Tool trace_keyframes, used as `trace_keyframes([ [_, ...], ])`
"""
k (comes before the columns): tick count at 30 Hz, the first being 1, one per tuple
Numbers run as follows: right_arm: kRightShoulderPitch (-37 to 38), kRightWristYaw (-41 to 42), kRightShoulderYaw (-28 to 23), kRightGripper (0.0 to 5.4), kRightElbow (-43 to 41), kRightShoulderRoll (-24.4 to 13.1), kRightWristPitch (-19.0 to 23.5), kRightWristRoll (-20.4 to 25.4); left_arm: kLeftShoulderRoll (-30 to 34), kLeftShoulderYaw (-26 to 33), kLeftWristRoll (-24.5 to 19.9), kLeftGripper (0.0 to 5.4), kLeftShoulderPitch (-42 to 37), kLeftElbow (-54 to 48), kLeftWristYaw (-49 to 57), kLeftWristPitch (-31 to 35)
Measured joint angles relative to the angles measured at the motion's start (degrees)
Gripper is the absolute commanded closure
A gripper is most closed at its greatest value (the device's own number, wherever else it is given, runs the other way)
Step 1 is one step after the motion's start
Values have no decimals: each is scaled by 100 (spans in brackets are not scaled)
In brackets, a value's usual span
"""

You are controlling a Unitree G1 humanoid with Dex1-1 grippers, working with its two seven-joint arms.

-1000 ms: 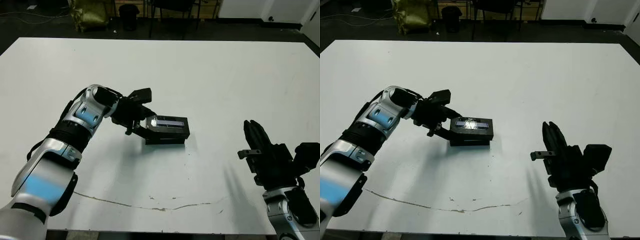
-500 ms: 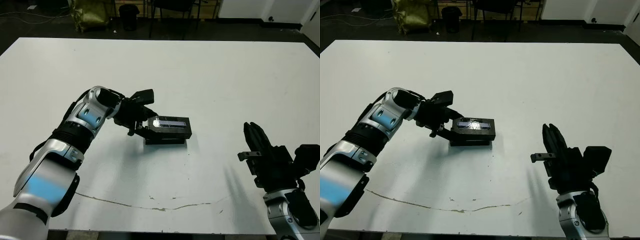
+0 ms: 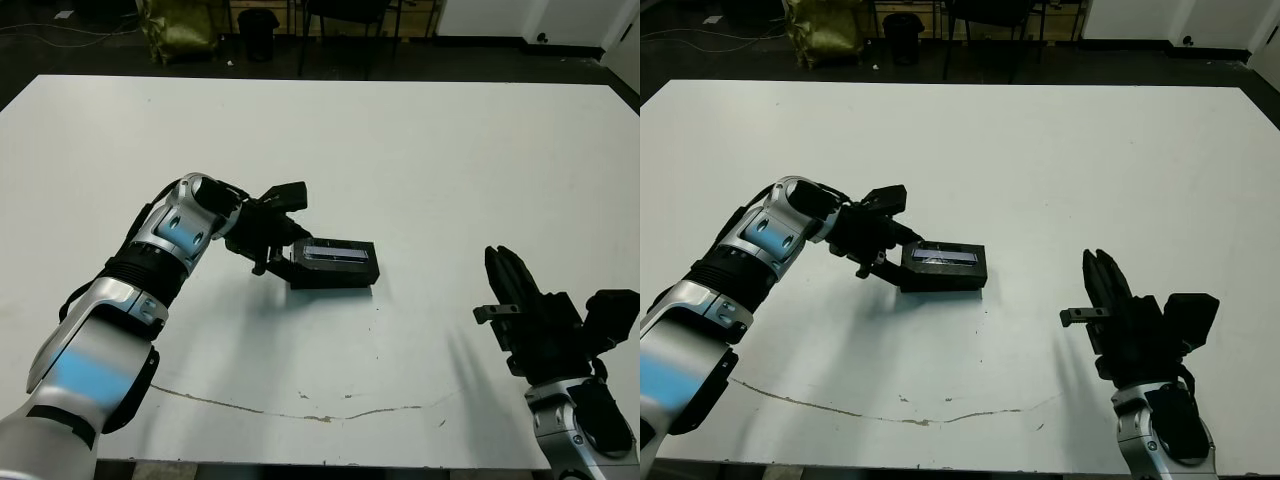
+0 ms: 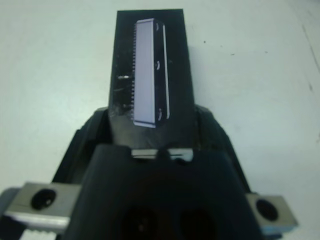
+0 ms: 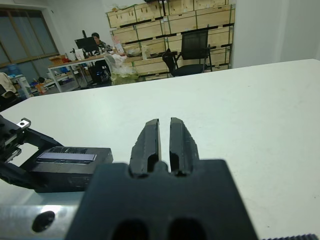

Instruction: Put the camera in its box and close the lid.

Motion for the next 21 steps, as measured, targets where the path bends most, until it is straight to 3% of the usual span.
trace_keyframes([
  [21,52,-26,0,540,-6,19,-86,-19,19,0,41,287,-10,90,-30,-23],
])
